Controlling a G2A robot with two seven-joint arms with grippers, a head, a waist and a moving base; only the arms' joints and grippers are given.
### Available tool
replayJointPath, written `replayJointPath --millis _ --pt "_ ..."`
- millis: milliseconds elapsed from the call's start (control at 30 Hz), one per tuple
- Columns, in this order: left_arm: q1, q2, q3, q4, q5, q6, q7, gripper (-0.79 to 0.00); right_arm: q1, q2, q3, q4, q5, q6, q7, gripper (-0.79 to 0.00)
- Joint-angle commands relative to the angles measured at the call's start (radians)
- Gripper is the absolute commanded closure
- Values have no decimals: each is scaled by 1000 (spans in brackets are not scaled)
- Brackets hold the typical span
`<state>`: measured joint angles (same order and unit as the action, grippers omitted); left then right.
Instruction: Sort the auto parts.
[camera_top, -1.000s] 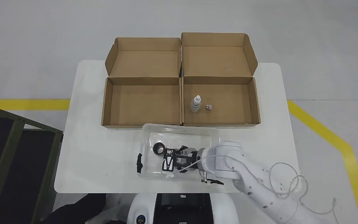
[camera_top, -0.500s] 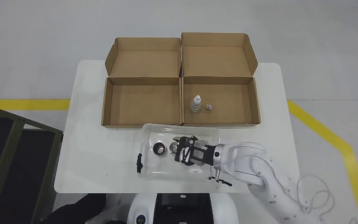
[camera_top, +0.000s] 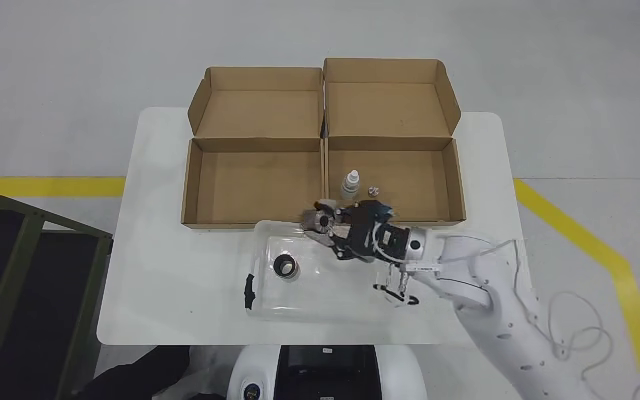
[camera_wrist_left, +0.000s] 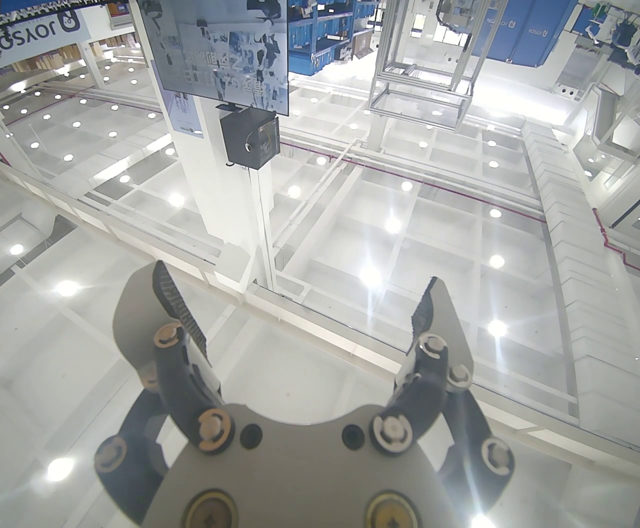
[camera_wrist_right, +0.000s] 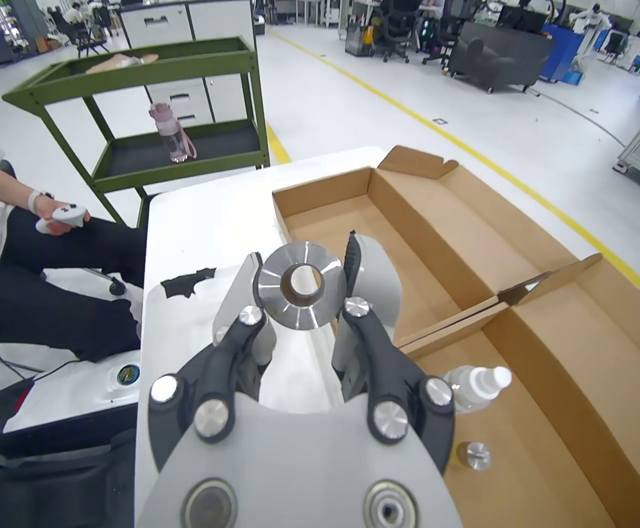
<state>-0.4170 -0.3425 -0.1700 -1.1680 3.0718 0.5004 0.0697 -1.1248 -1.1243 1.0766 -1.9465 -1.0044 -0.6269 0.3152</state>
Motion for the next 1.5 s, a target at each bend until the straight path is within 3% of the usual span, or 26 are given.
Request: replayJointPath --millis 0,367,833,1233,1467 --pt "0 0 0 0 0 0 0 -785 11 -2 3 6 3 -2 -41 0" --pt "0 0 0 0 0 0 0 -785 -14 -3 36 -89 12 2 -137 0" --pt "0 0 0 0 0 0 0 -785 -93 0 134 -138 -36 42 -343 0" --pt "0 0 0 0 0 0 0 -785 -73 -5 151 -114 -12 12 -414 0" --pt "0 0 0 0 0 0 0 -785 -60 -5 150 -71 -17 -23 -371 0"
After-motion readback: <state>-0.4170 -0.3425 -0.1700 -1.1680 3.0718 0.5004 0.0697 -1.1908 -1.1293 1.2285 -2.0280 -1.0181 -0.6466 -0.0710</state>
